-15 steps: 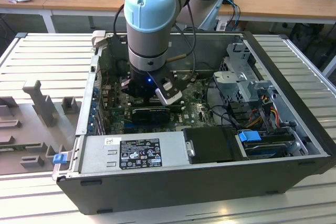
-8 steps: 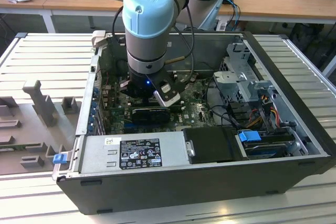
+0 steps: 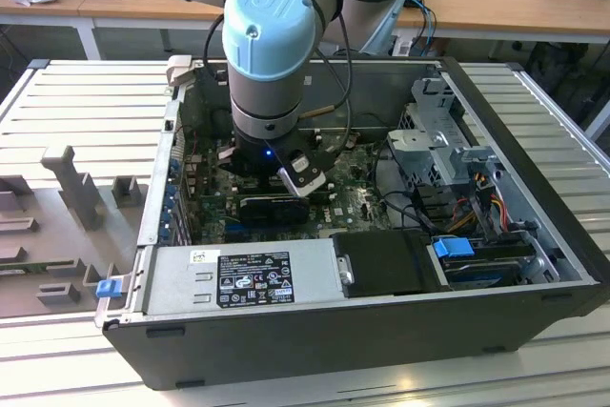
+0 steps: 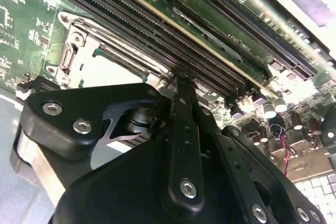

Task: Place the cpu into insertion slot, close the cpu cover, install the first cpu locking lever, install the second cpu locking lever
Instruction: 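Install the second cpu locking lever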

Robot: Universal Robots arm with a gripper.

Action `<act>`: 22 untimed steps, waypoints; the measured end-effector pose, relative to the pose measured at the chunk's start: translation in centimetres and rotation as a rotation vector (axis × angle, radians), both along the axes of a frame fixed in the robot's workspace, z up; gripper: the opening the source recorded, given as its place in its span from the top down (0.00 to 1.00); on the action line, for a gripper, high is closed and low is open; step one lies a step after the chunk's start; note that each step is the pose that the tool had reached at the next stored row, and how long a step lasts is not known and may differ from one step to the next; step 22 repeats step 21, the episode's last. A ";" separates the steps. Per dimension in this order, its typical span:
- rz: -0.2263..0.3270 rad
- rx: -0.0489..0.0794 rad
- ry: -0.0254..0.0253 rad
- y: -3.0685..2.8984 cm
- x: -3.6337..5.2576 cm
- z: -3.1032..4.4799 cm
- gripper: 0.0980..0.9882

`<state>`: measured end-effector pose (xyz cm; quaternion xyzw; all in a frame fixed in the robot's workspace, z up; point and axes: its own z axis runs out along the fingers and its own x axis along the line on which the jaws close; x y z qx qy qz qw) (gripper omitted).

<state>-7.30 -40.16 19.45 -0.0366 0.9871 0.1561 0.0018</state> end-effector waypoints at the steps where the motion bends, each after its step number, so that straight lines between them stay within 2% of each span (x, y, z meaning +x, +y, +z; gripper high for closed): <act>1: 0.000 0.001 0.0001 0.00 -0.01 -0.01 0.99; 5: 0.000 0.006 0.0000 0.01 -0.65 -0.02 0.99; 10: 0.000 0.005 0.0000 -0.01 -0.70 0.09 0.99; 14: 0.000 0.006 0.0000 0.00 -0.70 0.92 0.99; 20: 0.000 0.006 0.0000 0.00 -0.70 2.55 0.99; 22: 0.000 0.006 0.0000 0.00 -0.70 2.70 0.99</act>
